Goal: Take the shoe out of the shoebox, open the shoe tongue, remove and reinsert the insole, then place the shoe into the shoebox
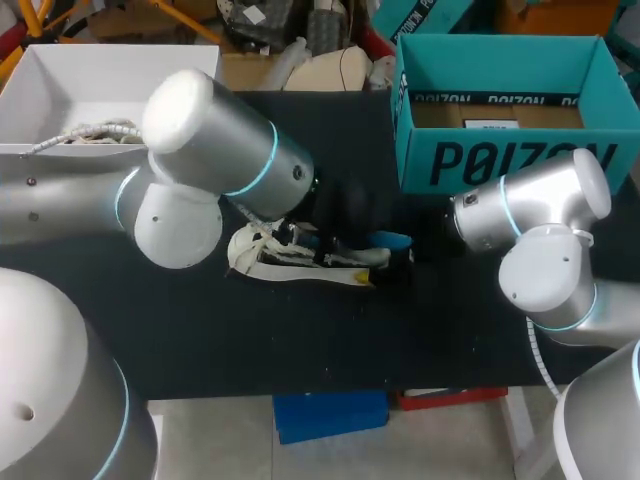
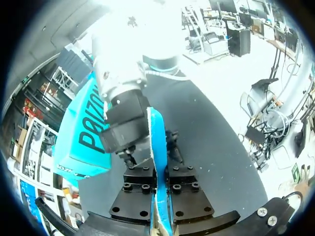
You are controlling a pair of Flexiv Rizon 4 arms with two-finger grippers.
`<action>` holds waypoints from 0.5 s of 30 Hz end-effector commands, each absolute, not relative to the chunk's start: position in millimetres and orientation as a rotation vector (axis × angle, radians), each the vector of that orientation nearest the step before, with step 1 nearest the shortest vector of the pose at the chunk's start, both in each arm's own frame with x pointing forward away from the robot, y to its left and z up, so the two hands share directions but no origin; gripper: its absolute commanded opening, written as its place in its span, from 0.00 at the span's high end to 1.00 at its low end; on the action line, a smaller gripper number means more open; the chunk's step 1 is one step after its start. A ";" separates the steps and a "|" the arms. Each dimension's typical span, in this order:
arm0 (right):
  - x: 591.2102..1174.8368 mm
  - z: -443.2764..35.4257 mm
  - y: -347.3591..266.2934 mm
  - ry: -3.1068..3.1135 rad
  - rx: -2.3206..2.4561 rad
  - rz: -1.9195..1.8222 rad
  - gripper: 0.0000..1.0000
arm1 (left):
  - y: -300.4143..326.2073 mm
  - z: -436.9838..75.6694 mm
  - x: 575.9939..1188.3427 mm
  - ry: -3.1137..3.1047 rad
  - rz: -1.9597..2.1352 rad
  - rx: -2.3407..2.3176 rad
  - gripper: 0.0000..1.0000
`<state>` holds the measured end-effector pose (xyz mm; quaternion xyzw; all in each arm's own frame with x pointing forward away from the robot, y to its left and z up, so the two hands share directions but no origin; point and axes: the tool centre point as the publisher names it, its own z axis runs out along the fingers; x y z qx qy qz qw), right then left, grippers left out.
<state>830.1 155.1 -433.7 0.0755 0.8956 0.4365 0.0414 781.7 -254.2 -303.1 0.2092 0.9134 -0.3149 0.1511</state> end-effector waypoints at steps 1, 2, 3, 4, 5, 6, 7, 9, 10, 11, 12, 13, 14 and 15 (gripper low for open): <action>829.8 -435.5 154.6 2.743 0.233 1.335 1.00 | -257.9 -269.8 764.1 2.561 -1.113 0.675 1.00; 829.8 -435.5 154.6 2.743 0.233 1.335 1.00 | -263.5 -263.9 761.1 2.557 -1.156 0.679 1.00; 829.8 -435.5 154.6 2.743 0.233 1.335 1.00 | -269.7 -257.2 757.7 2.549 -1.189 0.679 1.00; 829.8 -435.5 154.6 2.743 0.233 1.335 1.00 | -275.5 -250.5 754.6 2.541 -1.229 0.675 1.00; 829.8 -435.5 154.6 2.743 0.233 1.335 1.00 | -280.0 -243.9 752.0 2.537 -1.264 0.653 1.00; 829.8 -435.5 154.6 2.743 0.233 1.335 1.00 | -284.1 -236.3 749.6 2.525 -1.308 0.635 1.00; 829.8 -435.5 154.6 2.743 0.233 1.335 1.00 | -287.6 -228.8 747.6 2.517 -1.344 0.614 1.00; 829.8 -435.5 154.6 2.743 0.233 1.335 1.00 | -294.1 -212.4 743.6 2.493 -1.416 0.577 1.00; 829.8 -435.5 154.6 2.743 0.233 1.335 1.00 | -297.0 -204.0 742.1 2.483 -1.459 0.560 1.00; 829.8 -435.5 154.6 2.743 0.233 1.335 1.00 | -299.5 -194.8 740.2 2.467 -1.491 0.545 1.00; 829.8 -435.5 154.6 2.743 0.233 1.335 1.00 | -301.2 -185.5 738.4 2.452 -1.521 0.529 1.00; 829.8 -435.5 154.6 2.743 0.233 1.335 1.00 | -302.4 -177.1 737.0 2.445 -1.555 0.518 1.00; 829.8 -435.5 154.6 2.743 0.233 1.335 1.00 | -302.5 -167.7 735.6 2.439 -1.588 0.517 1.00; 829.8 -435.5 154.6 2.743 0.233 1.335 1.00 | -301.8 -158.5 735.1 2.440 -1.594 0.514 1.00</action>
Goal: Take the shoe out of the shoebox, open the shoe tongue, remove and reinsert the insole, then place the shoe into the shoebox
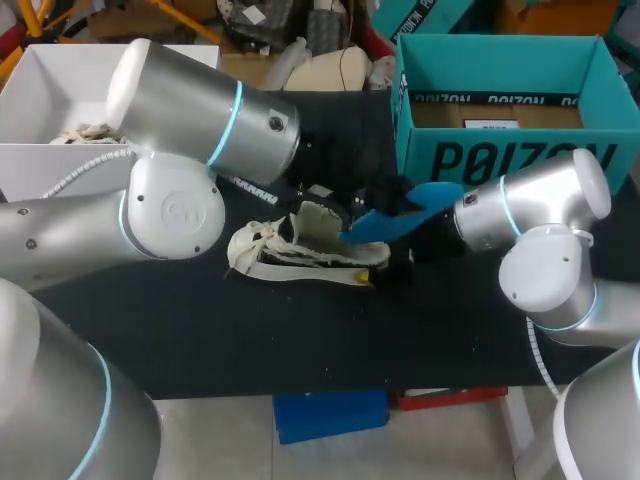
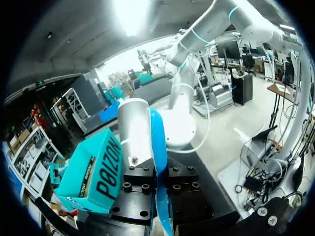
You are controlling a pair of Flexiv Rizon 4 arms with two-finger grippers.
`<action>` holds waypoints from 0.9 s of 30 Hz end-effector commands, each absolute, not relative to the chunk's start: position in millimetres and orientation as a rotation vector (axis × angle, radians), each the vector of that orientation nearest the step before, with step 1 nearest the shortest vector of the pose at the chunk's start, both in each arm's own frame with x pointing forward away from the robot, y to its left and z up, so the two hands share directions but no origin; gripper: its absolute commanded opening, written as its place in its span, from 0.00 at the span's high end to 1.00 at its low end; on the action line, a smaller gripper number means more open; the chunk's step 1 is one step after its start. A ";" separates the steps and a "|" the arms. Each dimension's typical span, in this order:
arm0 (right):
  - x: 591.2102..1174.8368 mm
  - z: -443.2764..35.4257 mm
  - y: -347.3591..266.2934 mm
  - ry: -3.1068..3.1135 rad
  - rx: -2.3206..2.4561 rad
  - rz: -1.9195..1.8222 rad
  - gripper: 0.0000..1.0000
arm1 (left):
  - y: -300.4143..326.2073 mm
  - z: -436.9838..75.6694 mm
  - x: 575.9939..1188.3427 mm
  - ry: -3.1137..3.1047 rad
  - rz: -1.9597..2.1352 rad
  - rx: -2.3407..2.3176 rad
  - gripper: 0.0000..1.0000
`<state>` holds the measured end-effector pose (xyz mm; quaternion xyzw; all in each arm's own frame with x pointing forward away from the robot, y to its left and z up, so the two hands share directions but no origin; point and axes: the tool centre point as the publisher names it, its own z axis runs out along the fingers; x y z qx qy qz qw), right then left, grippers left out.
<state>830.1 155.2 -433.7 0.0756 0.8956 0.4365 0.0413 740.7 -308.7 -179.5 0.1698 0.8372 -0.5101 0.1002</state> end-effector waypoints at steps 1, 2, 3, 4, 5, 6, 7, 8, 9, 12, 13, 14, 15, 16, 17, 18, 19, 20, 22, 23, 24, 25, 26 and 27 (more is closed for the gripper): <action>829.8 -435.5 154.6 2.743 0.233 1.335 1.00 | -301.8 -158.5 735.1 2.440 -1.594 0.514 1.00; 829.8 -435.5 154.6 2.743 0.233 1.335 1.00 | -301.8 -158.5 735.1 2.440 -1.594 0.514 1.00; 829.8 -435.5 154.6 2.743 0.233 1.335 1.00 | -301.8 -158.5 735.1 2.440 -1.594 0.514 1.00; 829.8 -435.5 154.6 2.743 0.233 1.335 1.00 | -301.8 -158.5 735.1 2.440 -1.594 0.514 1.00; 829.8 -435.5 154.6 2.743 0.233 1.335 1.00 | -301.8 -158.5 735.1 2.440 -1.594 0.514 1.00; 829.8 -435.5 154.6 2.743 0.233 1.335 1.00 | -301.8 -158.5 735.1 2.440 -1.594 0.514 1.00; 829.8 -435.5 154.6 2.743 0.233 1.335 1.00 | -301.8 -158.5 735.1 2.440 -1.594 0.514 1.00; 829.8 -435.5 154.6 2.743 0.233 1.335 1.00 | -301.8 -158.5 735.1 2.440 -1.594 0.514 1.00; 829.8 -435.5 154.6 2.743 0.233 1.335 1.00 | -301.8 -158.5 735.1 2.440 -1.594 0.514 1.00; 829.8 -435.5 154.6 2.743 0.233 1.335 1.00 | -301.8 -158.5 735.1 2.440 -1.594 0.514 1.00; 829.8 -435.5 154.6 2.743 0.233 1.335 1.00 | -301.8 -158.5 735.1 2.440 -1.594 0.514 1.00; 829.8 -435.5 154.6 2.743 0.233 1.335 1.00 | -301.8 -158.5 735.1 2.440 -1.594 0.514 1.00; 829.8 -435.5 154.6 2.743 0.233 1.335 1.00 | -301.8 -158.5 735.1 2.440 -1.594 0.514 1.00; 829.8 -435.5 154.6 2.743 0.233 1.335 1.00 | -301.8 -158.5 735.1 2.440 -1.594 0.514 1.00; 829.8 -435.5 154.6 2.743 0.233 1.335 1.00 | -294.1 -158.8 731.0 2.469 -1.671 0.440 1.00; 829.8 -435.5 154.6 2.743 0.233 1.335 1.00 | -287.5 -157.8 727.1 2.483 -1.752 0.368 1.00; 829.8 -435.5 154.6 2.743 0.233 1.335 1.00 | -281.7 -156.1 722.7 2.498 -1.793 0.329 1.00; 829.8 -435.5 154.6 2.743 0.233 1.335 1.00 | -275.7 -154.3 718.4 2.523 -1.828 0.306 1.00; 829.8 -435.5 154.6 2.743 0.233 1.335 1.00 | -263.1 -148.1 710.3 2.542 -1.901 0.223 1.00; 829.8 -435.5 154.6 2.743 0.233 1.335 1.00 | -257.3 -145.0 707.2 2.556 -1.922 0.205 1.00; 829.8 -435.5 154.6 2.743 0.233 1.335 1.00 | -251.4 -141.4 703.4 2.565 -1.926 0.206 1.00; 829.8 -435.5 154.6 2.743 0.233 1.335 1.00 | -246.2 -137.0 700.8 2.548 -1.951 0.174 1.00; 829.8 -435.5 154.6 2.743 0.233 1.335 1.00 | -241.0 -132.3 698.6 2.540 -1.974 0.154 1.00; 829.8 -435.5 154.6 2.743 0.233 1.335 1.00 | -235.5 -127.7 696.2 2.532 -1.984 0.142 1.00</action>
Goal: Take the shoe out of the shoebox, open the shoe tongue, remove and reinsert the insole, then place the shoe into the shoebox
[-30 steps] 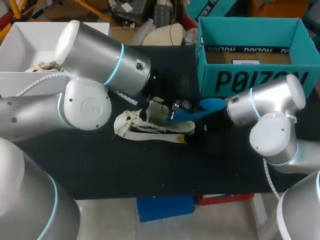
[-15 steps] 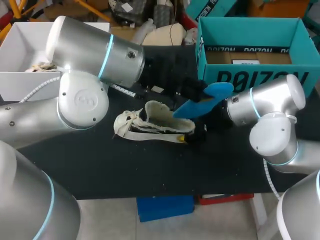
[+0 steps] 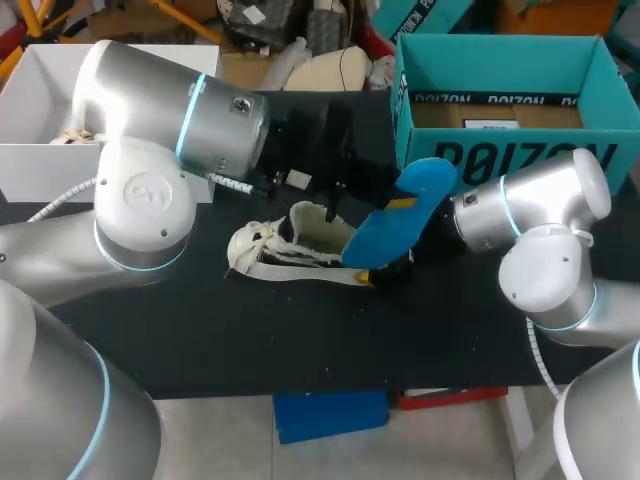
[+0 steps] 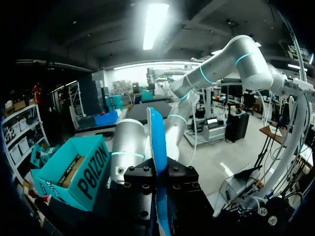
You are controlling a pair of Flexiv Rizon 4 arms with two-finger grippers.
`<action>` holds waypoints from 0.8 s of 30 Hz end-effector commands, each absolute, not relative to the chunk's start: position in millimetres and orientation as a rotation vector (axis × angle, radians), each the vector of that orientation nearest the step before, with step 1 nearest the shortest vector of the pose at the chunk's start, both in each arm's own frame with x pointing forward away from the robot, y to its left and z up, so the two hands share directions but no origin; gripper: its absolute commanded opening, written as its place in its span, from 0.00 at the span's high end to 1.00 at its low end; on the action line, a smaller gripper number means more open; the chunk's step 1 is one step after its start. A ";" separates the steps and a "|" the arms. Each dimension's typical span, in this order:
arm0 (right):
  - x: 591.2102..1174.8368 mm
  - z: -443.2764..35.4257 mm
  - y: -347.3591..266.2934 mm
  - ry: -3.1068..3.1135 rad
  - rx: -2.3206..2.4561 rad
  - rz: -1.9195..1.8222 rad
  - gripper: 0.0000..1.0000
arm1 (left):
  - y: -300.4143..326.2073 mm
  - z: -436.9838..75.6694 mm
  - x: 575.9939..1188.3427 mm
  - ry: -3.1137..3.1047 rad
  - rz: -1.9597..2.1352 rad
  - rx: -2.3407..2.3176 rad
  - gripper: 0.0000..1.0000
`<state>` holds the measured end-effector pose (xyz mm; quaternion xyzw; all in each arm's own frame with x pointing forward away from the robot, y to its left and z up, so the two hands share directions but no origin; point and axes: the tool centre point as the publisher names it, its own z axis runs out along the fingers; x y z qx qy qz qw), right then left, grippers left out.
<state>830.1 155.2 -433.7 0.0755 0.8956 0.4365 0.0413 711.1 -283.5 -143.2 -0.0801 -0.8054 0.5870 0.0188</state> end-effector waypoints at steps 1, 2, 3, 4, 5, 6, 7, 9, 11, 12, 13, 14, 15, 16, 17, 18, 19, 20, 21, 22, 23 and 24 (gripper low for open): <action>829.8 -435.5 154.6 2.743 0.233 1.335 1.00 | -230.2 -123.4 694.1 -2.382 1.907 -0.108 1.00; 829.8 -435.5 154.6 2.743 0.233 1.335 1.00 | -224.6 -119.0 692.0 -2.363 1.923 -0.080 1.00; 829.8 -435.5 154.6 2.743 0.233 1.335 1.00 | -219.5 -115.9 690.3 -2.366 1.922 -0.076 1.00; 829.8 -435.5 154.6 2.743 0.233 1.335 1.00 | -214.5 -112.7 687.9 -2.361 1.922 -0.060 1.00; 829.8 -435.5 154.6 2.743 0.233 1.335 1.00 | -210.0 -109.2 686.1 -2.328 1.938 -0.029 1.00; 829.8 -435.5 154.6 2.743 0.233 1.335 1.00 | -205.4 -105.3 684.6 -2.314 1.949 -0.018 1.00; 829.8 -435.5 154.6 2.743 0.233 1.335 1.00 | -201.5 -101.8 683.0 -2.318 1.944 -0.013 1.00; 829.8 -435.5 154.6 2.743 0.233 1.335 1.00 | -195.2 -93.4 680.6 -2.276 1.960 0.024 1.00; 829.8 -435.5 154.6 2.743 0.233 1.335 1.00 | -189.9 -85.2 680.1 -2.264 1.957 0.042 1.00; 829.8 -435.5 154.6 2.743 0.233 1.335 1.00 | -188.4 -81.1 680.4 -2.249 1.963 0.056 1.00; 829.8 -435.5 154.6 2.743 0.233 1.335 1.00 | -188.1 -76.2 680.3 -2.228 1.965 0.063 1.00; 829.8 -435.5 154.6 2.743 0.233 1.335 1.00 | -188.4 -70.9 679.9 -2.210 1.967 0.062 1.00; 829.8 -435.5 154.6 2.743 0.233 1.335 1.00 | -189.2 -66.0 679.5 -2.209 1.966 0.062 1.00; 829.8 -435.5 154.6 2.743 0.233 1.335 1.00 | -190.1 -61.2 679.5 -2.180 1.968 0.067 1.00; 829.8 -435.5 154.6 2.743 0.233 1.335 1.00 | -191.3 -56.4 679.4 -2.157 1.980 0.065 1.00; 829.8 -435.5 154.6 2.743 0.233 1.335 1.00 | -192.1 -52.5 680.4 -2.150 1.987 0.066 1.00; 829.8 -435.5 154.6 2.743 0.233 1.335 1.00 | -193.4 -48.6 680.7 -2.134 1.988 0.069 1.00; 829.8 -435.5 154.6 2.743 0.233 1.335 1.00 | -194.2 -44.3 681.7 -2.115 2.002 0.079 1.00; 829.8 -435.5 154.6 2.743 0.233 1.335 1.00 | -195.8 -39.4 682.0 -2.113 2.005 0.078 1.00; 829.8 -435.5 154.6 2.743 0.233 1.335 1.00 | -197.0 -34.8 681.8 -2.079 2.011 0.077 1.00; 829.8 -435.5 154.6 2.743 0.233 1.335 1.00 | -199.2 -28.7 681.5 -2.033 2.045 0.094 1.00; 829.8 -435.5 154.6 2.743 0.233 1.335 1.00 | -200.4 -24.5 681.9 -2.021 2.052 0.104 1.00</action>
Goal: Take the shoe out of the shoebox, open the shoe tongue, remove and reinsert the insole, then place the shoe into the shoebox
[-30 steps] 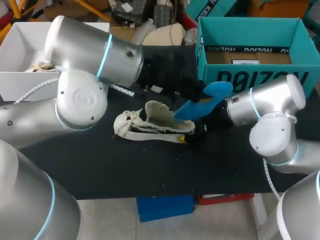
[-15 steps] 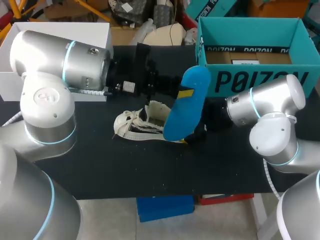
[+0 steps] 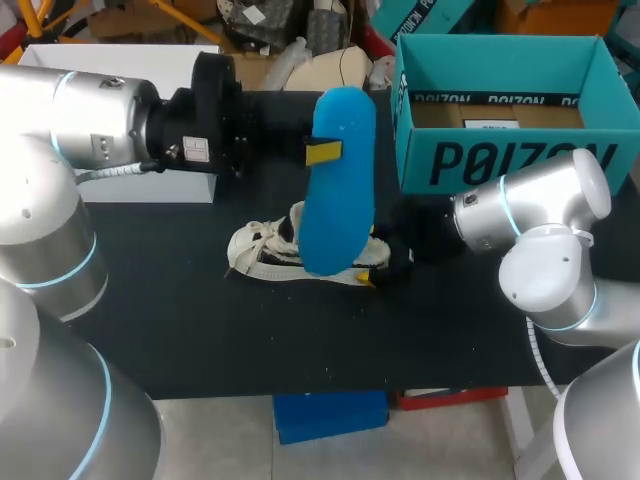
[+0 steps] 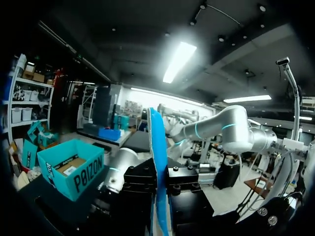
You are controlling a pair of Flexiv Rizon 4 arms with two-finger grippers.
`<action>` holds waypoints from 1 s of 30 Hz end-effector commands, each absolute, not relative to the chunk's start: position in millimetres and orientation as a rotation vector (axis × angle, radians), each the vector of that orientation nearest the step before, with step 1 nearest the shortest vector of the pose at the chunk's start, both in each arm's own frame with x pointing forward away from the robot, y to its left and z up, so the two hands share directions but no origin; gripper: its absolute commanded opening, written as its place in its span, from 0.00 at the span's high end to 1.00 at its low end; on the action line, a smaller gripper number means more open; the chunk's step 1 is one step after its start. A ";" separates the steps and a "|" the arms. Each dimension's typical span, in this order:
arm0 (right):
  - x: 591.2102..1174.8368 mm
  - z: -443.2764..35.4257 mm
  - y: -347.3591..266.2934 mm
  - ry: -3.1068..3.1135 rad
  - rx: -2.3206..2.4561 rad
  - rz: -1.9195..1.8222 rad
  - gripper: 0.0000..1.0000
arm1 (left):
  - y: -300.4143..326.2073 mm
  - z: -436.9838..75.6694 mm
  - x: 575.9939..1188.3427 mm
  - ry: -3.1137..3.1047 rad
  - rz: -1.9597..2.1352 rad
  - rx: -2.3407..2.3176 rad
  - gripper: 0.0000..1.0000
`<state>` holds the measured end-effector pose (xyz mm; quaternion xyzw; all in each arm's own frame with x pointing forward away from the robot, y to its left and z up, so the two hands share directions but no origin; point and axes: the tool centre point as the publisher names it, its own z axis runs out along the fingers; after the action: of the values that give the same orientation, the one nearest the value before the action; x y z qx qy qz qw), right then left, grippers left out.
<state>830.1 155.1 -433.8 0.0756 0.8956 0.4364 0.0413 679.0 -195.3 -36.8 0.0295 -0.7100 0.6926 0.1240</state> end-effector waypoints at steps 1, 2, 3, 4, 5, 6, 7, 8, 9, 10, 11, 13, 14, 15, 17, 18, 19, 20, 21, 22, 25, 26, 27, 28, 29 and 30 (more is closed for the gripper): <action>829.8 -435.5 154.6 2.743 0.233 1.335 1.00 | -202.6 -19.8 681.1 -2.030 2.054 0.081 1.00; 829.8 -435.5 154.6 2.743 0.233 1.335 1.00 | -204.3 -15.4 681.1 -2.013 2.069 0.085 1.00; 829.8 -435.5 154.6 2.743 0.233 1.335 1.00 | -206.3 -9.4 679.8 -1.974 2.085 0.091 1.00; 829.8 -435.5 154.6 2.743 0.233 1.335 1.00 | -207.8 -3.9 679.1 -1.975 2.092 0.080 1.00; 829.8 -435.5 154.6 2.743 0.233 1.335 1.00 | -209.6 0.9 677.7 -1.968 2.097 0.083 1.00; 829.8 -435.5 154.6 2.743 0.233 1.335 1.00 | -211.6 8.9 676.0 -1.930 2.111 0.085 1.00; 829.8 -435.5 154.6 2.743 0.233 1.335 1.00 | -212.5 12.4 674.9 -1.930 2.117 0.079 1.00; 829.8 -435.5 154.6 2.743 0.233 1.335 1.00 | -214.4 20.0 672.9 -1.942 2.118 0.074 1.00; 829.8 -435.5 154.6 2.743 0.233 1.335 1.00 | -215.6 25.5 671.1 -1.909 2.125 0.075 1.00; 829.8 -435.5 154.6 2.743 0.233 1.335 1.00 | -216.2 30.6 669.3 -1.917 2.125 0.070 1.00; 829.8 -435.5 154.6 2.743 0.233 1.335 1.00 | -216.9 34.6 667.6 -1.963 2.125 0.049 1.00; 829.8 -435.5 154.6 2.743 0.233 1.335 1.00 | -217.5 43.1 663.2 -1.939 2.130 0.041 1.00; 829.8 -435.5 154.6 2.743 0.233 1.335 1.00 | -217.5 45.3 662.3 -1.971 2.133 0.026 1.00; 829.8 -435.5 154.6 2.743 0.233 1.335 1.00 | -217.3 48.0 660.7 -1.936 2.148 0.035 1.00; 829.8 -435.5 154.6 2.743 0.233 1.335 1.00 | -216.5 52.2 657.5 -1.961 2.143 0.018 1.00; 829.8 -435.5 154.6 2.743 0.233 1.335 1.00 | -216.1 51.9 656.7 -1.977 2.138 0.015 1.00; 829.8 -435.5 154.6 2.743 0.233 1.335 1.00 | -215.2 52.5 655.4 -1.939 2.146 0.028 1.00; 829.8 -435.5 154.6 2.743 0.233 1.335 1.00 | -214.5 53.2 654.7 -1.952 2.148 0.022 1.00; 829.8 -435.5 154.6 2.743 0.233 1.335 1.00 | -213.3 53.1 654.1 -1.962 2.149 0.019 1.00; 829.8 -435.5 154.6 2.743 0.233 1.335 1.00 | -212.2 53.6 652.8 -1.932 2.151 0.024 1.00; 829.8 -435.5 154.6 2.743 0.233 1.335 1.00 | -209.9 53.2 651.6 -1.959 2.149 0.016 1.00; 829.8 -435.5 154.6 2.743 0.233 1.335 1.00 | -209.5 53.5 651.1 -1.957 2.154 0.021 1.00; 829.8 -435.5 154.6 2.743 0.233 1.335 1.00 | -208.8 53.6 651.0 -1.970 2.161 0.017 1.00; 829.8 -435.5 154.6 2.743 0.233 1.335 1.00 | -208.8 53.6 651.0 -1.970 2.161 0.017 1.00; 829.8 -435.5 154.6 2.743 0.233 1.335 1.00 | -208.8 53.6 651.0 -1.970 2.161 0.017 1.00; 829.8 -435.5 154.6 2.743 0.233 1.335 1.00 | -208.8 53.6 651.0 -1.970 2.161 0.017 1.00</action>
<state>830.1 155.2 -433.8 0.0756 0.8956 0.4365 0.0413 654.8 -211.2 54.4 0.0034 -0.6695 0.7344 0.1111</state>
